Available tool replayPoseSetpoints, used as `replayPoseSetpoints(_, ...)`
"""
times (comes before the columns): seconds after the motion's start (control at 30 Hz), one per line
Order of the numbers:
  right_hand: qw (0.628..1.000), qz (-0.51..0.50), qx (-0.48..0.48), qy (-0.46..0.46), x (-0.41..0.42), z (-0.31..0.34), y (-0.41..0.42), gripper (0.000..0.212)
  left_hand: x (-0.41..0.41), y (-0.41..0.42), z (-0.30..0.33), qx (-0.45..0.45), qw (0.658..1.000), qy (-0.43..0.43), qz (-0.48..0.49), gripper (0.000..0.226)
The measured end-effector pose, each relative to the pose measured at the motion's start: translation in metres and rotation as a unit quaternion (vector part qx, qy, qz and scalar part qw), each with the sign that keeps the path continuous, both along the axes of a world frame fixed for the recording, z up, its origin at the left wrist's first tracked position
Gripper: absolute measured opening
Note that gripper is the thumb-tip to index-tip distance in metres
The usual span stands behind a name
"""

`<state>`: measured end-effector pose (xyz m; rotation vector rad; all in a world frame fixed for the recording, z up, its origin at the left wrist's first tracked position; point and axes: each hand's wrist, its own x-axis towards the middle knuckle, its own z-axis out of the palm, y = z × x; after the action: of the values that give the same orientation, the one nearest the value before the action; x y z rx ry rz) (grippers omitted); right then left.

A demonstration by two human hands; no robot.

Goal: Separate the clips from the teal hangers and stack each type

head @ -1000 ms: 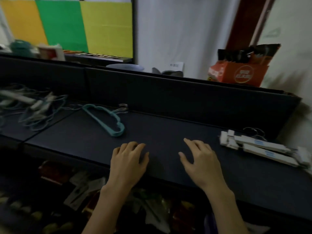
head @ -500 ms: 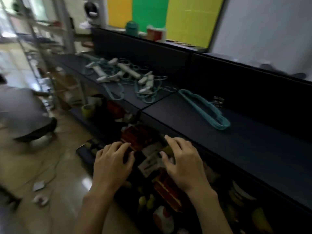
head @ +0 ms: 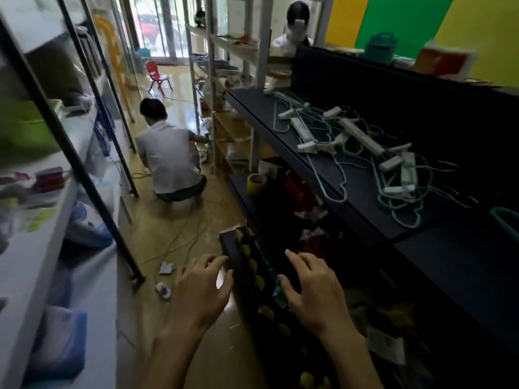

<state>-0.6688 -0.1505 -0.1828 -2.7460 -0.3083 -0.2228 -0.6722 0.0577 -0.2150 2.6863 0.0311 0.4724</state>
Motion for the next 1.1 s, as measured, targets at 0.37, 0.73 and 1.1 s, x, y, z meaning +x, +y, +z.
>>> replayPoseSetpoints(0.37,0.999,0.049,0.016,0.011,0.158,-0.002,0.043,0.054,0.135,0.033,0.014,0.012,0.999,0.013,0.041,0.044)
replayPoseSetpoints(0.73,0.998,0.070,-0.007,0.000,0.271,0.001,0.126,0.052,0.237,0.116,0.016,0.012,0.998,0.001,0.065,0.042)
replayPoseSetpoints(1.1,0.998,-0.048,-0.020,0.017,0.364,0.019,0.197,0.055,0.397,0.194,0.028,0.051,0.996,-0.020,-0.066,0.026)
